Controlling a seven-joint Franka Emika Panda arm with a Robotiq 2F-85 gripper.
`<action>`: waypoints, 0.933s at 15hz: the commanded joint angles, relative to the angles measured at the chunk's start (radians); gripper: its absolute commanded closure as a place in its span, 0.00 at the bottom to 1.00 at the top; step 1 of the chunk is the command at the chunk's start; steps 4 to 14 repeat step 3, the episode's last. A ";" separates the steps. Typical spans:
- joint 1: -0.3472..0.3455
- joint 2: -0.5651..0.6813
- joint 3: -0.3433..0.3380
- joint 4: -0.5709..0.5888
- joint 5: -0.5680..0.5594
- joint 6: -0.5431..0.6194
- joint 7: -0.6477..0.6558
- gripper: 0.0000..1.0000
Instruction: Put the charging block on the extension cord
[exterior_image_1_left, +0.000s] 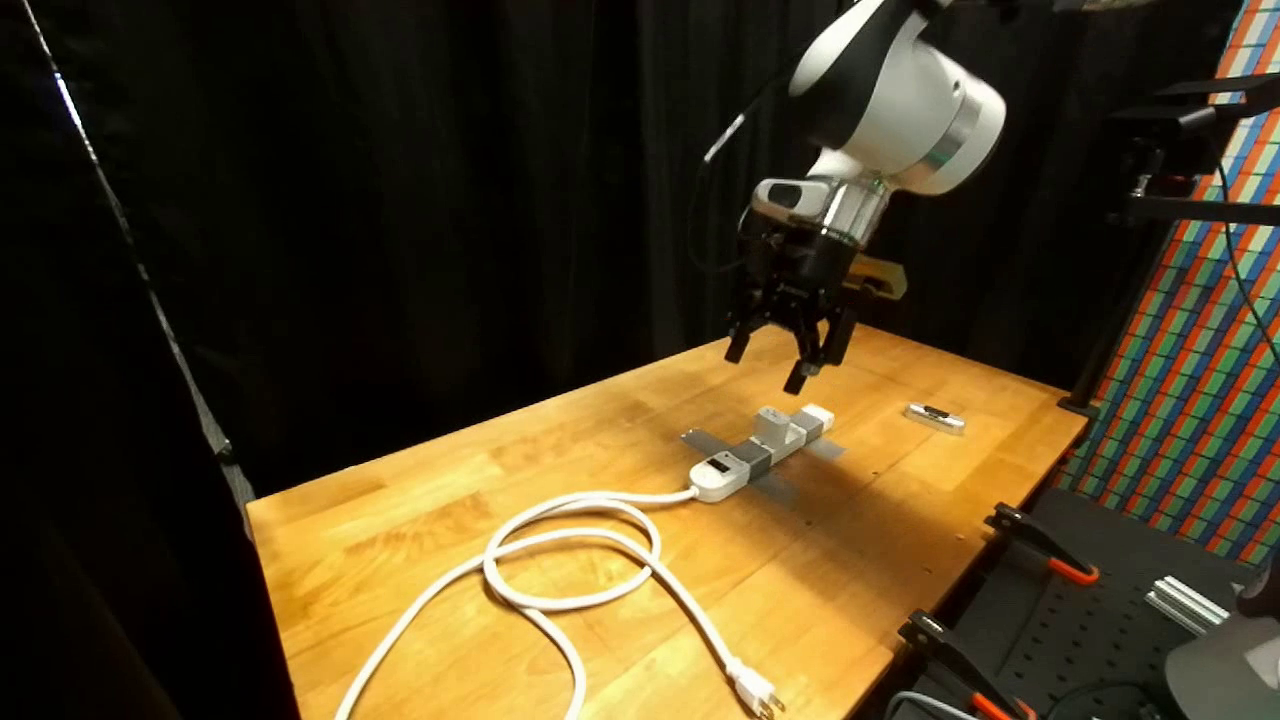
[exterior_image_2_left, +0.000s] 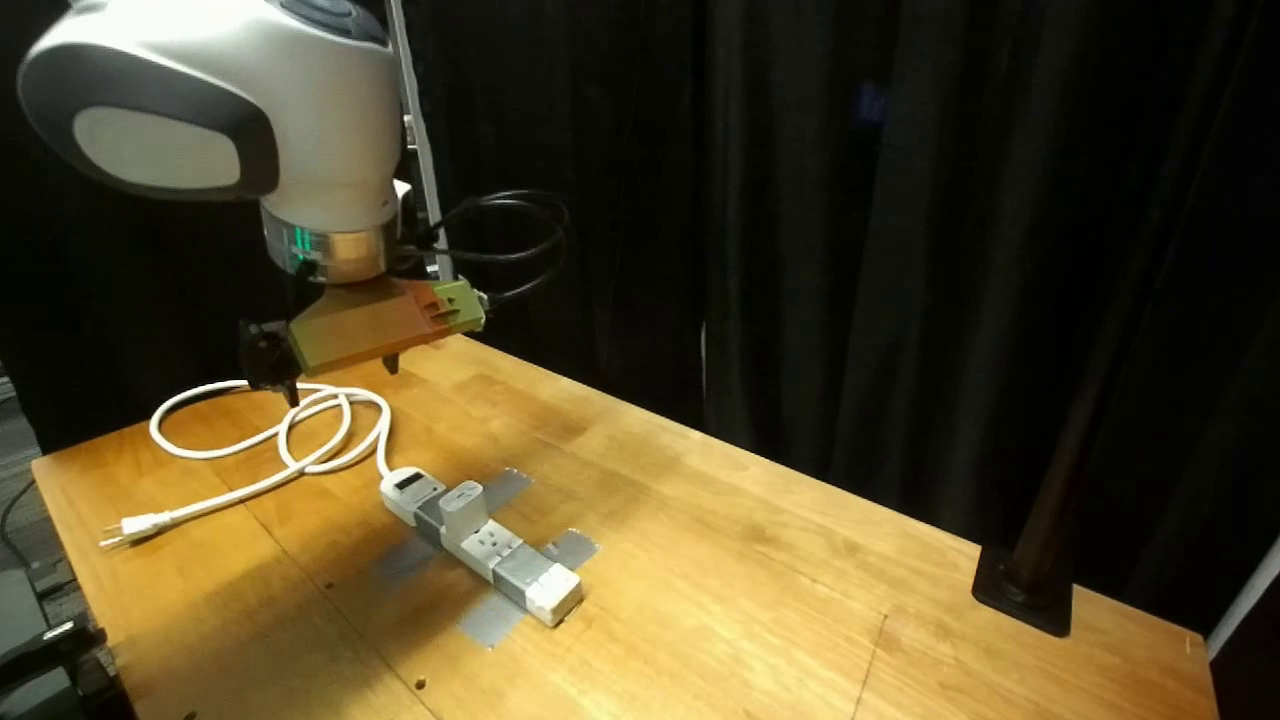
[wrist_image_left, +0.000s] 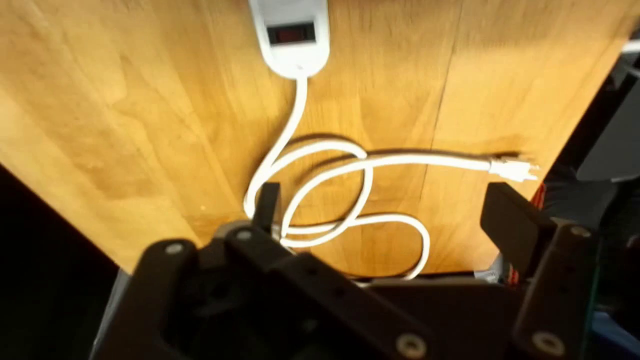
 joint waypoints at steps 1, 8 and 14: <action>0.075 -0.047 -0.114 0.000 0.008 -0.063 0.010 0.00; 0.067 -0.115 -0.175 -0.003 0.011 -0.140 0.013 0.00; 0.067 -0.115 -0.175 -0.003 0.011 -0.140 0.013 0.00</action>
